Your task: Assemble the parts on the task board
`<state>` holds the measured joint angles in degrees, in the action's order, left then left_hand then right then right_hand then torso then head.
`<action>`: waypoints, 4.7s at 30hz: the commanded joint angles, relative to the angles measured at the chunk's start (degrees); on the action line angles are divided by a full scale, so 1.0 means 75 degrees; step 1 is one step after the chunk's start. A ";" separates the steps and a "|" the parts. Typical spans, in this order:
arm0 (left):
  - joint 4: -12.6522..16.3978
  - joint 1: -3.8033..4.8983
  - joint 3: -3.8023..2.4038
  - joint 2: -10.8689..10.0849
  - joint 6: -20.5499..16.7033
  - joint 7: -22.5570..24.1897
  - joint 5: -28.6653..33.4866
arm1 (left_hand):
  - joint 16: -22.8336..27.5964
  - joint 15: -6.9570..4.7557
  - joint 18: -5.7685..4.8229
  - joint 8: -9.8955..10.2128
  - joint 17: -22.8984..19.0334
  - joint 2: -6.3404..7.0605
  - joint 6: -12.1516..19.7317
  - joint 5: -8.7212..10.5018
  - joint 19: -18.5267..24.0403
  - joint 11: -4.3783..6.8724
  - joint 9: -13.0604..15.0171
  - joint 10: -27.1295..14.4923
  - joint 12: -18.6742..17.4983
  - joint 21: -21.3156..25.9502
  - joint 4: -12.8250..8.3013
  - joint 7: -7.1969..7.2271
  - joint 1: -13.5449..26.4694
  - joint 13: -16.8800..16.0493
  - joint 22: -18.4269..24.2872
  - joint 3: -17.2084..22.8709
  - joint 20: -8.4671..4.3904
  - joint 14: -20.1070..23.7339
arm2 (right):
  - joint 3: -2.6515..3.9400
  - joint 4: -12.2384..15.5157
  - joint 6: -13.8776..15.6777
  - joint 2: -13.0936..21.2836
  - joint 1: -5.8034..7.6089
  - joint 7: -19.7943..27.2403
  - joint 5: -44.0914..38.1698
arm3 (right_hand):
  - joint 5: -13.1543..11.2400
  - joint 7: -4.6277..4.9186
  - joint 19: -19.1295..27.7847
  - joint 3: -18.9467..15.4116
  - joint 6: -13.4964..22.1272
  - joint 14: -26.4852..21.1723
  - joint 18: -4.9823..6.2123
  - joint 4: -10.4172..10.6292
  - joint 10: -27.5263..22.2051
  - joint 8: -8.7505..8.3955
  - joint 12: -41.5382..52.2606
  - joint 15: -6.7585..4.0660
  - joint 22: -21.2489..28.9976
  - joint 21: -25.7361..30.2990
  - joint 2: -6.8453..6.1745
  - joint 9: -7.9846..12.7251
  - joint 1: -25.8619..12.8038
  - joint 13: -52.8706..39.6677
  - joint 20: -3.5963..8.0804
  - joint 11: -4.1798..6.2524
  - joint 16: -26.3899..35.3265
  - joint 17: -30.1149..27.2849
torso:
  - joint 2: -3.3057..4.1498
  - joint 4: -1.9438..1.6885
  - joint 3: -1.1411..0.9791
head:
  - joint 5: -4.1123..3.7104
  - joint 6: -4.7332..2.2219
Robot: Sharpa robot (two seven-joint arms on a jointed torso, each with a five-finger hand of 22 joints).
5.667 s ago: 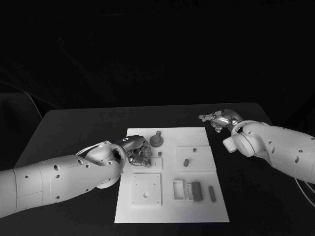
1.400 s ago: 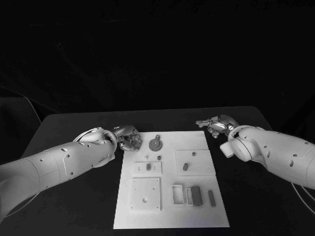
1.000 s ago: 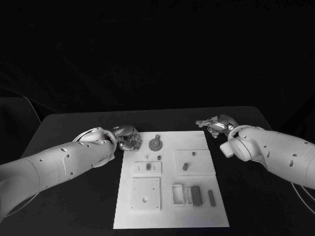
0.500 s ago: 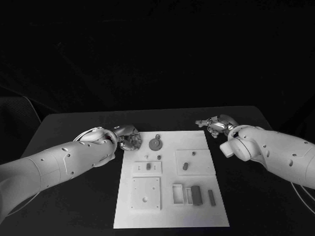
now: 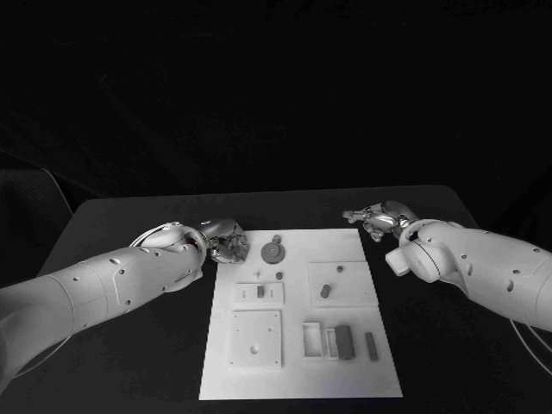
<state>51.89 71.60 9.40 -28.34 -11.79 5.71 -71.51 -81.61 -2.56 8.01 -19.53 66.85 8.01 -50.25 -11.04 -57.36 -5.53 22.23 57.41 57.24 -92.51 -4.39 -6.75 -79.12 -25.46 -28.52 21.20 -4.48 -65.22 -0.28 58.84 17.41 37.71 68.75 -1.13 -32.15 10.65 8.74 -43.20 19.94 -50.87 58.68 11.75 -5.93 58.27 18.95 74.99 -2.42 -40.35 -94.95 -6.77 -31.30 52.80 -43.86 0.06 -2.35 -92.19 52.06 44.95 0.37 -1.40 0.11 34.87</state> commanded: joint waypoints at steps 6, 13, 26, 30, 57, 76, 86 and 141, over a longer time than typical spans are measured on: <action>0.0002 0.0003 -0.0005 0.0029 0.0155 -0.0063 0.0025 | -0.0057 -0.0044 0.0247 -0.0002 0.0010 -0.0066 -0.0076 -0.0014 -0.0016 -0.0002 0.0018 -0.0056 0.0060 -0.0048 0.0016 -0.0132 0.0139 -0.0020 -0.0011 -0.0017 -0.0026 -0.0009 | 0.0001 0.0009 -0.0118 -0.0004 -0.0004 0.0033 -0.0045 | 0.0004 0.0050 -0.0040 -0.0033 0.0019 0.0019 0.0185 0.0004 0.0027 0.0011 -0.0033 -0.0057 -0.0011 -0.1056 0.0061 0.0002 0.0000 0.0010 0.0011 0.0011 0.0026 -0.0009 | 0.0002 0.0002 0.0003 | -0.0004 0.0006; -0.0052 0.0003 -0.0005 0.0044 0.0192 -0.0071 0.0025 | -0.0072 -0.0054 0.0263 -0.0077 0.0007 -0.0169 -0.0259 -0.0025 -0.0014 0.0014 0.0058 -0.0063 0.0087 -0.0066 0.0017 -0.0231 0.0166 -0.0033 -0.0014 0.0062 -0.0037 -0.0007 | 0.0001 0.0012 -0.0124 -0.0004 -0.0004 0.0035 -0.0045 | 0.0004 0.0050 -0.0042 -0.0034 0.0018 0.0019 0.0186 0.0004 0.0028 0.0011 -0.0034 -0.0057 -0.0011 -0.1056 0.0064 0.0003 -0.0001 0.0011 0.0011 0.0011 0.0026 -0.0009 | 0.0003 0.0001 0.0004 | -0.0005 0.0013; -0.0042 0.0002 -0.0005 0.0052 0.0131 -0.0029 0.0123 | -0.0096 -0.0068 0.0280 -0.0176 0.0005 -0.0310 -0.0528 -0.0031 -0.0018 0.0030 0.0112 -0.0061 0.0112 -0.0096 0.0034 -0.0281 0.0185 -0.0042 -0.0021 0.0214 -0.0046 -0.0011 | 0.0001 0.0011 -0.0134 -0.0012 -0.0006 0.0039 -0.0042 | 0.0004 0.0050 -0.0044 -0.0036 0.0017 0.0021 0.0187 0.0006 0.0029 0.0012 -0.0035 -0.0058 -0.0011 -0.1056 0.0067 0.0003 -0.0003 0.0013 0.0011 0.0012 0.0027 -0.0010 | 0.0003 0.0003 0.0006 | -0.0008 0.0018; 0.0024 0.0002 -0.0007 0.0001 0.0199 -0.0003 0.0470 | -0.0103 -0.0072 0.0286 -0.0194 0.0004 -0.0345 -0.0586 -0.0040 -0.0022 0.0039 0.0122 -0.0044 0.0125 -0.0105 0.0028 -0.0281 0.0172 -0.0047 -0.0023 0.0264 -0.0049 -0.0015 | 0.0001 0.0011 -0.0133 -0.0015 -0.0012 0.0042 -0.0042 | 0.0004 0.0050 -0.0045 -0.0036 0.0016 0.0021 0.0187 0.0006 0.0029 0.0012 -0.0035 -0.0058 -0.0012 -0.1056 0.0069 0.0003 -0.0004 0.0014 0.0012 0.0012 0.0027 -0.0010 | -0.0001 0.0002 0.0005 | -0.0006 0.0015; 0.2043 0.0059 -0.0113 -0.1115 -0.0217 -0.0433 0.0897 | -0.0127 -0.0088 0.0304 -0.0229 0.0003 -0.0273 -0.0723 -0.0041 -0.0028 0.0063 0.0145 -0.0010 0.0140 -0.0135 -0.0063 -0.0268 0.0111 -0.0049 -0.0032 0.0366 -0.0057 -0.0027 | 0.0001 0.0013 -0.0124 0.0039 -0.0038 0.0031 -0.0042 | 0.0004 0.0049 -0.0050 -0.0039 0.0014 0.0024 0.0190 0.0006 0.0032 0.0013 -0.0037 -0.0059 -0.0012 -0.1056 0.0073 0.0004 -0.0005 0.0018 0.0013 0.0013 0.0029 -0.0011 | -0.0024 -0.0037 0.0002 | 0.0074 0.0047; 0.3730 0.0039 0.0157 -0.2172 -0.1131 -0.0952 0.1218 | -0.0149 -0.0096 0.0306 -0.0267 0.0001 -0.0141 -0.0849 -0.0032 -0.0036 0.0077 0.0168 0.0062 0.0159 -0.0167 -0.0101 -0.0255 0.0161 -0.0051 -0.0043 0.0366 -0.0055 -0.0037 | 0.0000 0.0037 -0.0111 0.0103 -0.0038 0.0023 -0.0042 | 0.0003 0.0049 -0.0052 -0.0042 0.0012 0.0025 0.0191 0.0006 0.0033 0.0013 -0.0038 -0.0060 -0.0013 -0.1056 0.0074 0.0004 -0.0006 0.0021 0.0013 0.0013 0.0029 -0.0011 | -0.0010 -0.0023 0.0017 | 0.0171 0.0217; 0.4116 0.0043 0.0559 -0.2379 -0.1298 -0.1431 0.1765 | -0.0159 -0.0098 0.0306 -0.0283 0.0000 -0.0093 -0.0902 -0.0023 -0.0039 0.0086 0.0178 0.0112 0.0173 -0.0183 -0.0110 -0.0250 0.0208 -0.0053 -0.0048 0.0347 -0.0053 -0.0041 | 0.0000 0.0024 -0.0116 0.0105 -0.0038 0.0013 -0.0042 | 0.0003 0.0049 -0.0054 -0.0043 0.0012 0.0026 0.0192 0.0005 0.0034 0.0013 -0.0039 -0.0060 -0.0013 -0.1055 0.0073 0.0005 -0.0007 0.0022 0.0013 0.0013 0.0030 -0.0011 | -0.0003 -0.0004 0.0007 | 0.0195 0.0336; 0.3988 -0.0120 0.0564 -0.1880 -0.1187 -0.2171 0.0585 | -0.0179 -0.0102 0.0309 -0.0283 -0.0005 -0.0002 -0.0971 -0.0013 -0.0039 0.0103 0.0187 0.0183 0.0174 -0.0214 -0.0131 -0.0242 0.0355 -0.0045 -0.0057 0.0267 -0.0051 -0.0051 | -0.0002 0.0007 -0.0146 0.0127 -0.0040 -0.0005 -0.0042 | 0.0003 0.0049 -0.0061 -0.0051 0.0009 0.0030 0.0196 0.0004 0.0038 0.0013 -0.0043 -0.0062 -0.0014 -0.1053 0.0076 0.0007 -0.0011 0.0031 0.0015 0.0015 0.0034 -0.0013 | 0.0006 0.0005 0.0015 | 0.0071 0.0481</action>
<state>81.83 70.75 13.66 -42.59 -21.55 -10.93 -65.52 -82.76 -2.96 7.93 -21.47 66.81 7.72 -55.78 -11.02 -57.53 -4.75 23.57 58.30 58.30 -93.83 -5.32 -7.15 -76.58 -25.76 -28.89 23.38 -4.51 -65.64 -0.30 58.88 17.20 38.67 68.48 -1.42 -32.15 10.65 8.80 -43.40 19.94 -50.78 58.87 11.75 -5.93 58.27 18.95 74.99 -2.44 -40.41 -94.95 -6.77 -31.30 52.80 -43.69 0.07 -2.35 -92.20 52.04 44.98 0.39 -1.30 0.73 38.50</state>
